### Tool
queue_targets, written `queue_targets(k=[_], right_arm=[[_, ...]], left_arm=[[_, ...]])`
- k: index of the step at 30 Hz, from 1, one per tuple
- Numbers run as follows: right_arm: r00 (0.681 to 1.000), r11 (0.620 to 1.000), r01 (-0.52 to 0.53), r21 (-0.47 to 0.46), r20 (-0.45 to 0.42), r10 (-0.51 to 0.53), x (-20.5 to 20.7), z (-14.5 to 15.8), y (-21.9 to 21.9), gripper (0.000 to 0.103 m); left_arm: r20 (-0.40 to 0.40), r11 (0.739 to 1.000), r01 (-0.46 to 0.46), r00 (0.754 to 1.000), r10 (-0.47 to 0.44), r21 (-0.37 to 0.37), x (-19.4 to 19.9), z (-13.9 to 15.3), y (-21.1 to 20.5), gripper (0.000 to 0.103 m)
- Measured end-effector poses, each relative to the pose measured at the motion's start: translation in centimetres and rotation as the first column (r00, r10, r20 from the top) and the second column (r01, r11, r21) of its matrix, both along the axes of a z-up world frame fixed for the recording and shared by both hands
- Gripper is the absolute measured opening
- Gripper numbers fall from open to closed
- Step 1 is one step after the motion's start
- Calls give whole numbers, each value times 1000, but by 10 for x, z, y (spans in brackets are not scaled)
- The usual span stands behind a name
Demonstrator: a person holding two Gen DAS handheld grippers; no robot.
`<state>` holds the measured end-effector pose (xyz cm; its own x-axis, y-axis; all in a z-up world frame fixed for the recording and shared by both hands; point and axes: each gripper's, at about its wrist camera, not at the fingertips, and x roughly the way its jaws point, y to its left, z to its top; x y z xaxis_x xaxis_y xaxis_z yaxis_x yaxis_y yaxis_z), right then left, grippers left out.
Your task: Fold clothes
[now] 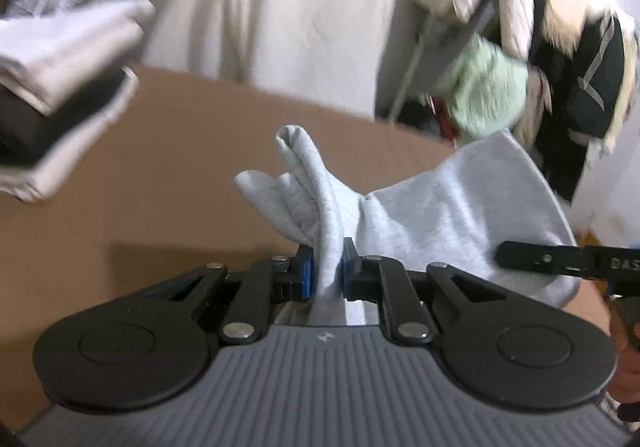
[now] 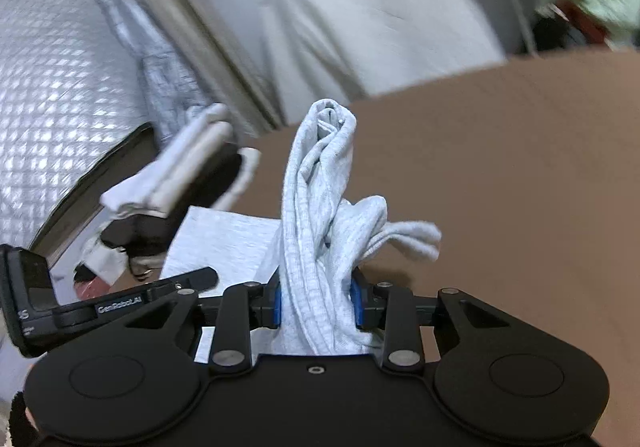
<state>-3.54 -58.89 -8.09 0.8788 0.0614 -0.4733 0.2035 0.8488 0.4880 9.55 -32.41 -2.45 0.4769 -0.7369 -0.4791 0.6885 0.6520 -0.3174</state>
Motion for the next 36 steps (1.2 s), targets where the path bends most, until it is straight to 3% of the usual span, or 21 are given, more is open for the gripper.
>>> queue_targets(k=[3, 5, 7, 9, 12, 16, 19, 20, 22, 24, 25, 26, 29, 32, 34, 36], right_arm=[[995, 993, -95, -76, 0, 96, 51, 46, 12, 35], [984, 970, -177, -166, -10, 178, 105, 83, 26, 35], [966, 924, -248, -293, -5, 258, 154, 120, 47, 35], [947, 866, -287, -409, 17, 322, 202, 155, 74, 35], [928, 759, -285, -585, 31, 372, 274, 190, 124, 35], [904, 692, -297, -658, 40, 426, 361, 212, 177, 34], [870, 601, -318, -734, 25, 492, 413, 214, 213, 34], [861, 573, -324, -753, 17, 508, 430, 212, 221, 36], [863, 548, -352, -758, -37, 503, 474, 200, 234, 45], [894, 567, -342, -749, -74, 442, 511, 182, 234, 53], [915, 581, -312, -752, -74, 396, 524, 174, 230, 54], [936, 601, -278, -749, -70, 346, 535, 169, 226, 54], [951, 781, -237, -578, 28, 309, 532, 169, 192, 61], [959, 911, -216, -350, 97, 265, 527, 167, 155, 70], [968, 953, -223, -204, 71, 242, 527, 156, 136, 70], [967, 966, -244, -78, 56, 249, 528, 141, 122, 70]], left_arm=[[38, 992, -123, 992, 123, -10, 31, 32, 21, 13], [104, 975, -218, 969, 222, -51, 55, 55, 43, 13], [165, 949, -301, 935, 313, -92, 82, 79, 61, 13], [170, 915, -377, 901, 399, -146, 120, 105, 82, 13], [153, 850, -468, 847, 510, -242, 170, 121, 109, 13], [176, 770, -561, 761, 624, -304, 221, 111, 138, 13], [173, 723, -613, 712, 680, -319, 253, 85, 148, 15], [106, 720, -629, 727, 678, -292, 272, 74, 148, 15], [-3, 681, -689, 703, 711, -248, 298, 47, 147, 18], [-41, 600, -773, 620, 784, -207, 309, 26, 145, 22], [-44, 584, -776, 610, 791, -239, 310, 21, 144, 23], [-29, 595, -767, 619, 785, -241, 312, 21, 145, 28], [19, 631, -737, 646, 763, -242, 320, 24, 149, 36], [-85, 603, -740, 649, 756, -297, 320, 24, 164, 36], [-130, 595, -736, 658, 742, -323, 320, 23, 172, 36], [-134, 601, -729, 666, 734, -329, 318, 19, 174, 36]])
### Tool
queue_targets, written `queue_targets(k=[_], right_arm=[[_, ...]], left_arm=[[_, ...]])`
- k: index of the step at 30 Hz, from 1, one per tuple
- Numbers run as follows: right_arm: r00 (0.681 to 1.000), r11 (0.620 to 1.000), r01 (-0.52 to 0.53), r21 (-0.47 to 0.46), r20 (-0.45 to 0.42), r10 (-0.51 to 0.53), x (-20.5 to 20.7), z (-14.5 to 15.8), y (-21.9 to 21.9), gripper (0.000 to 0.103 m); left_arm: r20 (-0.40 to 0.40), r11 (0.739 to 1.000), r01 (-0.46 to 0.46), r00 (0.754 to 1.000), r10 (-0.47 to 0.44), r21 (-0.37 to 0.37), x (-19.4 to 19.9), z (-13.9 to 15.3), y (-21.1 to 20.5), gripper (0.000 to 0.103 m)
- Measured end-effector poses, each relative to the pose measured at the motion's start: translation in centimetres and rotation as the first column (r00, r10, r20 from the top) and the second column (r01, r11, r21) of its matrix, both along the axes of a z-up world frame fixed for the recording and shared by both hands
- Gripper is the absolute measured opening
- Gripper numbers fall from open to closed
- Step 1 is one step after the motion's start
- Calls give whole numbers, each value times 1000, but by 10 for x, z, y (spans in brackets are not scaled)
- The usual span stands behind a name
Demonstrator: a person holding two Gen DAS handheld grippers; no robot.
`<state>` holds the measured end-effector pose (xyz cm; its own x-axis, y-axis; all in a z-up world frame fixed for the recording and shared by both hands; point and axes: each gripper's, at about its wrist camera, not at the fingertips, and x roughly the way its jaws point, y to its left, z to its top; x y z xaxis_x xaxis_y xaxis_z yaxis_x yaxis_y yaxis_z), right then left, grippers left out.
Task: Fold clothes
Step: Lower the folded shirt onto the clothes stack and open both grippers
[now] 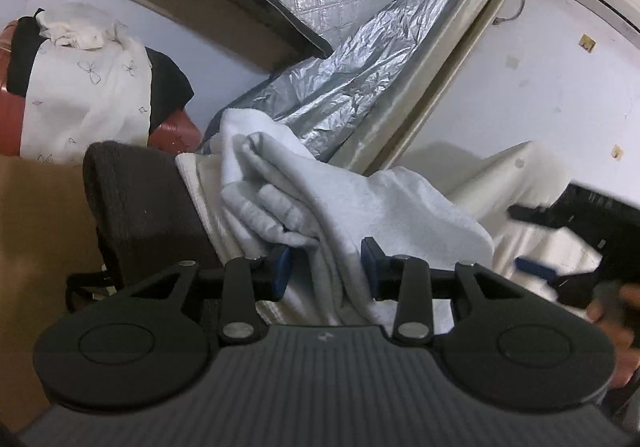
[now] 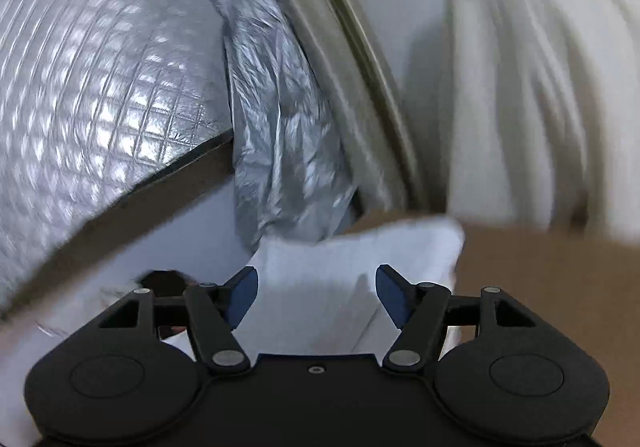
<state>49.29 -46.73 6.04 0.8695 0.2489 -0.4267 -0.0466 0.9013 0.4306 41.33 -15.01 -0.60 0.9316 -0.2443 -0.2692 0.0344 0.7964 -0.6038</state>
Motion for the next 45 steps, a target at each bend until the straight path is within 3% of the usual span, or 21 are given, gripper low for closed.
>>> queue_targets(k=[3, 6, 7, 8, 9, 12, 14, 16, 18, 19, 22, 24, 27, 29, 31, 33, 35, 38, 39, 42, 45], right_arm=[[989, 988, -110, 106, -83, 119, 11, -32, 1, 70], [986, 991, -111, 73, -114, 119, 22, -49, 17, 72], [990, 994, -96, 42, -98, 100, 25, -45, 21, 72], [994, 997, -80, 9, -80, 80, 28, -40, 25, 62], [996, 998, -63, -23, -61, 61, 30, -35, 28, 35], [983, 983, -147, -107, 95, 158, 27, -14, 35, 27], [981, 968, -114, -222, 129, 145, 23, -17, 44, 27], [992, 936, -44, -350, 95, 82, 23, -34, 50, 34], [996, 912, 50, -408, 84, -18, 21, -57, 48, 68], [993, 893, 87, -442, 115, -39, 16, -62, 49, 74], [986, 841, 95, -533, 166, -6, 4, -52, 51, 74], [983, 842, 132, -522, 181, -41, 3, -42, 45, 74], [970, 837, 219, -502, 202, -132, 2, -27, 39, 69], [966, 863, 186, -469, 249, -73, -6, -23, 40, 68], [959, 888, 17, -460, 258, 115, -15, -22, 52, 69], [941, 866, -196, -460, 161, 298, -10, -24, 71, 78], [939, 849, -249, -466, 97, 329, 2, -30, 86, 79], [957, 791, -209, -575, 47, 287, 26, -41, 106, 80], [956, 792, -207, -574, 55, 290, 32, -42, 102, 80], [981, 852, -112, -512, 80, 177, 54, -40, 87, 79], [993, 882, -30, -470, 83, 78, 56, -41, 67, 79]], left_arm=[[4, 999, -5, 1000, 5, 45, 3, -3, -2, 37], [24, 1000, -1, 1000, 0, 25, -7, -5, 0, 37], [30, 998, -4, 1000, 3, 66, -9, -3, -3, 37], [36, 994, -9, 999, 5, 109, -10, -1, -7, 37], [27, 981, -19, 1000, 14, 195, -11, 3, -15, 37], [29, 932, -20, 1000, 10, 363, -11, 15, -36, 36], [12, 936, -14, 1000, 10, 353, -9, 16, -39, 37], [-10, 943, 5, 1000, -2, 333, -6, 15, -39, 40], [-44, 944, 33, 999, -19, 328, -2, 14, -38, 43], [-51, 947, 33, 999, -17, 320, -1, 12, -36, 45], [-42, 969, -30, 998, 41, 247, -1, 12, -23, 46], [-28, 977, -90, 995, 97, 195, -3, 11, -14, 47], [-6, 958, -158, 986, 164, 239, -7, 12, -13, 48], [27, 942, -226, 974, 226, 248, -12, 15, -13, 47], [53, 939, -282, 959, 277, 198, -18, 15, -9, 49], [-6, 959, -235, 971, 239, 157, -8, 6, -6, 49], [-63, 972, -201, 976, 210, 121, 0, -6, -3, 51], [-51, 968, -197, 977, 207, 158, 2, -5, -4, 52], [-46, 964, -189, 979, 201, 189, 3, -4, -7, 55], [-37, 950, -209, 974, 223, 232, 5, -6, -14, 68], [-39, 948, -217, 972, 232, 235, 4, -6, -15, 71]])
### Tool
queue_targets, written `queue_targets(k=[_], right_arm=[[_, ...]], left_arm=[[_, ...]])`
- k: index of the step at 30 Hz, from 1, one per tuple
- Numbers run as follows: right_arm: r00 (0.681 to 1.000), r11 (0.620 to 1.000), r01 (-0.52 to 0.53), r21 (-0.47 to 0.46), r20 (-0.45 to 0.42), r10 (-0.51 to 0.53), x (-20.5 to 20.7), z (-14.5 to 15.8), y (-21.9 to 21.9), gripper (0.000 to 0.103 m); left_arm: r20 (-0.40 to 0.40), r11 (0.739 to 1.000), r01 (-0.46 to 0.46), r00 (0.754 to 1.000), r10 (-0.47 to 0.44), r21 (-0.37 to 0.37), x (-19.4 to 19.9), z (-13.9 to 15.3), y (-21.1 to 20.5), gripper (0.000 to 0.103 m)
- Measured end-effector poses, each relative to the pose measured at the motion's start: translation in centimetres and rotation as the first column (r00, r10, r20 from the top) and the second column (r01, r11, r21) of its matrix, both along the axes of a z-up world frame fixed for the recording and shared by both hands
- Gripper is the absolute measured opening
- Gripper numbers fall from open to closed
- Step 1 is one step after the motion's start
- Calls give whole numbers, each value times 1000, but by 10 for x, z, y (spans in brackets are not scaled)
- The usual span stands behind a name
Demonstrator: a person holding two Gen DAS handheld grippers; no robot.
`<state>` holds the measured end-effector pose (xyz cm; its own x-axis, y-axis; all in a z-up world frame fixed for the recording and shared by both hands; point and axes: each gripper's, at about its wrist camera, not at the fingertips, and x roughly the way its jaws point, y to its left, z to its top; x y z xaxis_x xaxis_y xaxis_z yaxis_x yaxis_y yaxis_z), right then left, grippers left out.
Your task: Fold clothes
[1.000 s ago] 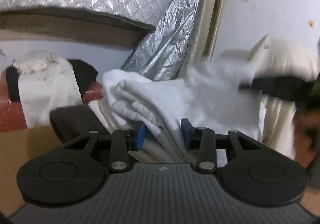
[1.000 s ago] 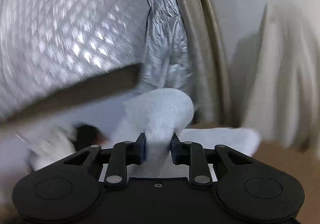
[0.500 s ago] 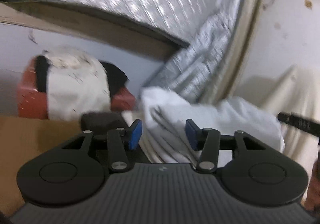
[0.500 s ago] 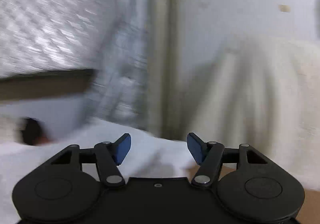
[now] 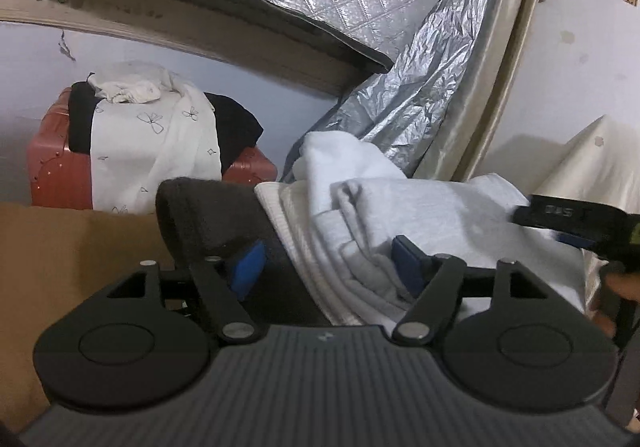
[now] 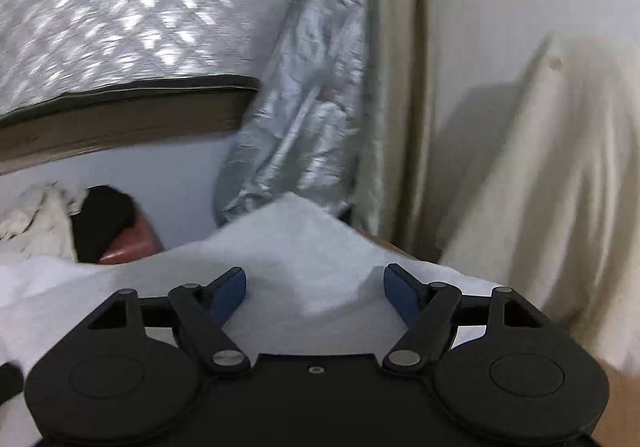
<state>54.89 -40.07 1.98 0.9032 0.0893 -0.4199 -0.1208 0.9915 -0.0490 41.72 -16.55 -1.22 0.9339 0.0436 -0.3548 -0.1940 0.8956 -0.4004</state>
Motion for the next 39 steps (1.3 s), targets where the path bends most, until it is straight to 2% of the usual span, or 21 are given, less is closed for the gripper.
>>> queue_targets(k=[2, 6, 7, 8, 10, 12, 17, 20, 23, 29, 34, 36, 39], right_arm=[[996, 996, 84, 39, 2, -84, -4, 3, -11, 79], [980, 953, 201, 227, -37, -197, -49, 24, -40, 82], [983, 950, 184, 253, -43, -179, -60, 28, -41, 82], [987, 955, 162, 248, -55, -154, -74, 29, -40, 83], [991, 965, 119, 235, -81, -103, -102, 32, -39, 83], [995, 970, 84, 226, -68, -70, -130, 29, -35, 83], [997, 976, 55, 209, -57, -44, -195, 30, -32, 82], [997, 976, 52, 211, -71, -37, -221, 37, -30, 83], [995, 972, 55, 229, -92, -34, -243, 41, -30, 82], [991, 958, 76, 276, -130, -41, -283, 55, -32, 83], [989, 979, 37, 203, -151, -6, -315, 64, -13, 82], [989, 981, 27, 191, -151, 2, -330, 64, -6, 78], [988, 982, 37, 188, -157, -7, -347, 61, 1, 78]], left_arm=[[-7, 1000, -2, 1000, 2, -13, 0, 4, 3, 71], [-38, 1000, -5, 999, 5, 9, -6, 22, 9, 72], [-48, 1000, 8, 999, -7, 25, -9, 29, 9, 72], [-58, 999, 21, 998, -19, 42, -12, 37, 10, 72], [-111, 989, 56, 993, -40, 137, -17, 51, 0, 72], [-137, 980, 79, 989, -54, 181, -27, 63, -9, 72], [-138, 979, 152, 981, -133, 139, -62, 92, -12, 84], [-118, 966, 199, 976, -181, 162, -87, 104, -16, 90], [-96, 938, 271, 962, -256, 216, -110, 113, -26, 99], [-171, 912, 336, 938, -301, 237, -139, 121, -42, 101], [-190, 899, 347, 933, -304, 268, -174, 117, -45, 103], [-198, 890, 355, 931, -308, 285, -188, 112, -44, 103], [-233, 880, 375, 920, -315, 292, -204, 103, -39, 103]])
